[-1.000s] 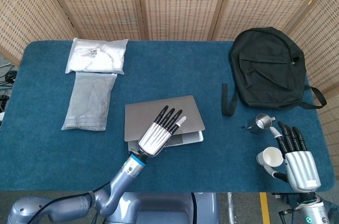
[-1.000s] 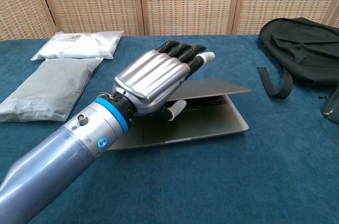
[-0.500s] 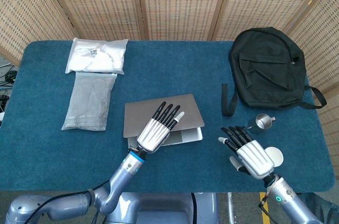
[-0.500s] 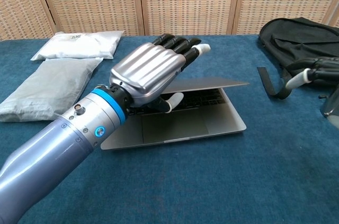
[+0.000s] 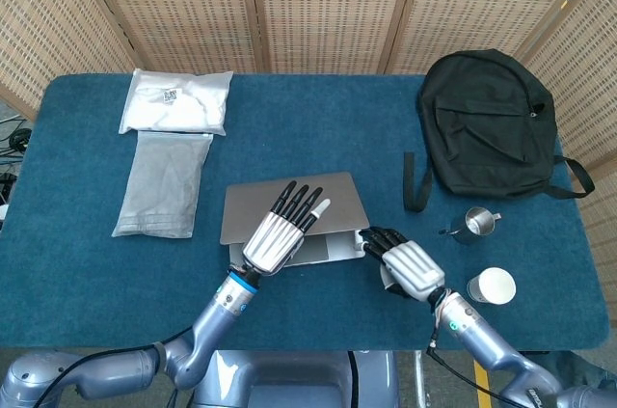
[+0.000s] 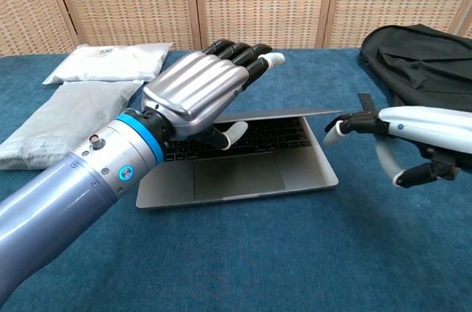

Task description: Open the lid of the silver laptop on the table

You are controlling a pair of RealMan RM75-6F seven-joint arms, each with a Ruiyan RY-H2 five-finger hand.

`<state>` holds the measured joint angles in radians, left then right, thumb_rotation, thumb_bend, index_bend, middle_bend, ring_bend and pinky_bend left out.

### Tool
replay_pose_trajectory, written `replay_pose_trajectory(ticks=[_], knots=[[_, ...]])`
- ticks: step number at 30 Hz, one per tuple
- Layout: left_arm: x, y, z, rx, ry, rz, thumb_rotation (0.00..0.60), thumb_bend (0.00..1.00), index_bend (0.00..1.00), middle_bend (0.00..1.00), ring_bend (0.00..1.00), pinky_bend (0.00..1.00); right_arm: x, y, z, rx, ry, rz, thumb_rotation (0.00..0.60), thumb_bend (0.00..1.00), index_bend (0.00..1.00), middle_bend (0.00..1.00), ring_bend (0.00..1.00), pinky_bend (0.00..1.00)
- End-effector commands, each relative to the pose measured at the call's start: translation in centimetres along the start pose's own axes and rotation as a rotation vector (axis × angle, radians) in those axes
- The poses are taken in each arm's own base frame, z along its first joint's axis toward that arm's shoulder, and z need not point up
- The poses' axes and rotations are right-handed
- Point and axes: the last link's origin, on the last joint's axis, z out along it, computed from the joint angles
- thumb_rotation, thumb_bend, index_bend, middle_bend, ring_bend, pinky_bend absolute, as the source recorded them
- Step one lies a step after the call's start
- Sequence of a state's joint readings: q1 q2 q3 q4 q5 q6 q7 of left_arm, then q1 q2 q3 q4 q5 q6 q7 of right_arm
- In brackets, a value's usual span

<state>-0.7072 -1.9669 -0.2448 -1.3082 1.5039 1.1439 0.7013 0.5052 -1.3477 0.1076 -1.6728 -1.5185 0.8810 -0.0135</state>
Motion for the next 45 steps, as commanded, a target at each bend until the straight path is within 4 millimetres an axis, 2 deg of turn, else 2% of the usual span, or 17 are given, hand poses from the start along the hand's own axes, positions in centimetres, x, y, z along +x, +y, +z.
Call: replay_pose_trajectory(ticks=[1, 8, 17, 34, 45], knots=[[0.0, -0.2, 0.0, 0.002, -0.001, 0.002, 0.6, 0.46, 0.0, 0.0, 0.0, 0.0, -0.4, -1.4, 2.0, -0.001, -0.034, 0.033, 0.6, 0.97, 0.19, 0.11, 0.03, 0.11], [-0.4, -1.0, 0.1, 0.009, -0.009, -0.014, 0.6, 0.46, 0.0, 0.0, 0.0, 0.0, -1.9, -2.6, 3.5, -0.019, -0.079, 0.024, 0.6, 0.98, 0.19, 0.12, 0.04, 0.11], [-0.7, -0.9, 0.1, -0.006, -0.006, -0.017, 0.6, 0.46, 0.0, 0.0, 0.0, 0.0, -3.4, -3.7, 3.8, -0.023, -0.101, -0.001, 0.6, 0.98, 0.19, 0.12, 0.05, 0.11], [-1.2, -1.3, 0.2, 0.001, -0.027, -0.027, 0.6, 0.45, 0.0, 0.0, 0.0, 0.0, -4.7, -2.3, 4.1, -0.099, -0.154, -0.018, 0.6, 0.98, 0.19, 0.12, 0.05, 0.11], [-1.7, -2.9, 0.8, 0.043, -0.028, 0.002, 0.6, 0.45, 0.0, 0.0, 0.0, 0.0, -4.5, -1.8, 4.0, -0.102, -0.153, -0.032, 0.6, 0.98, 0.19, 0.12, 0.05, 0.11]])
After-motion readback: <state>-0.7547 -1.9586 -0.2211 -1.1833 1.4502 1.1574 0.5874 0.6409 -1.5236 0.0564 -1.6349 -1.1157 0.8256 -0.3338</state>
